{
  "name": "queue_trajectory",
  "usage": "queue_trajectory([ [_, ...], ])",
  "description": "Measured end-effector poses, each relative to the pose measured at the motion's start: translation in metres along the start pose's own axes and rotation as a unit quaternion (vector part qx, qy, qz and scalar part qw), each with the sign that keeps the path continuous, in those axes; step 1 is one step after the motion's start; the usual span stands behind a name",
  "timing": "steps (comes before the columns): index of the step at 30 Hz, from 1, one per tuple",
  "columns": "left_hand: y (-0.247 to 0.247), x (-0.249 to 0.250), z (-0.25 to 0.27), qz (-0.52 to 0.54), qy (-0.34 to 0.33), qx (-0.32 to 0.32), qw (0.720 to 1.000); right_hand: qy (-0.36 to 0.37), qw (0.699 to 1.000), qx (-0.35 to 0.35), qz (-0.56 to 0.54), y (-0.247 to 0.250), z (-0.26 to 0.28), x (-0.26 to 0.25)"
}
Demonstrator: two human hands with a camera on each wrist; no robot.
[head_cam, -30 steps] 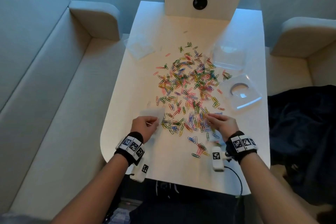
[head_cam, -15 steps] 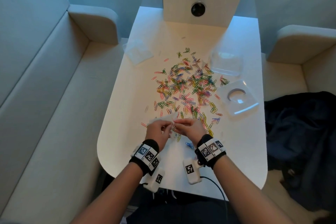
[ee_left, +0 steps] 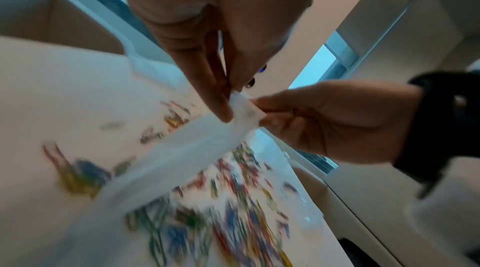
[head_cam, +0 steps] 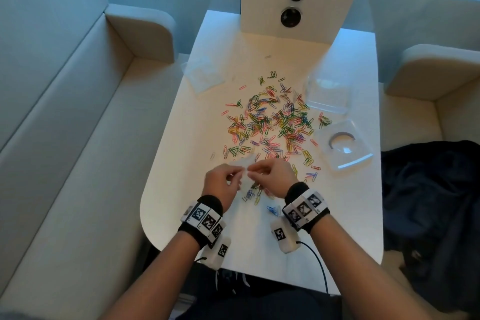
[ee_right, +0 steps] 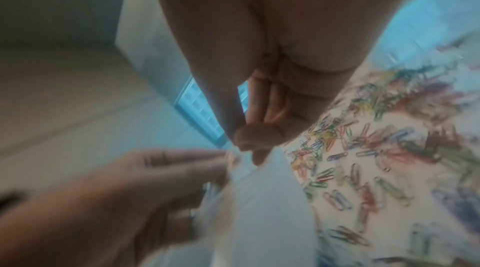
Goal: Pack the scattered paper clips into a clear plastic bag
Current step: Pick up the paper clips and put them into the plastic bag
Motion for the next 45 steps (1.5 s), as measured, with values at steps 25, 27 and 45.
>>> queue_trajectory([
  [25, 0.125, -0.058, 0.023, -0.064, 0.084, 0.114, 0.988, 0.266, 0.723, -0.110, 0.628, -0.123, -0.048, 0.031],
  [27, 0.116, -0.057, 0.024, -0.044, 0.097, 0.110, 0.988, 0.279, 0.718, -0.104, 0.629, -0.118, -0.046, 0.029],
  [45, 0.036, -0.050, 0.016, 0.044, 0.164, 0.033, 0.985, -0.074, 0.882, -0.063, -0.461, -0.045, -0.009, 0.018],
])
Point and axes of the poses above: each hand's wrist, its own z-axis away from the middle knuckle, its own y-axis out of the back of the hand, x = y × z, the point moved 5 cm from there along -z, towards the middle knuckle, and after that the axes turned 15 degrees about z, right-handed, at the moved point
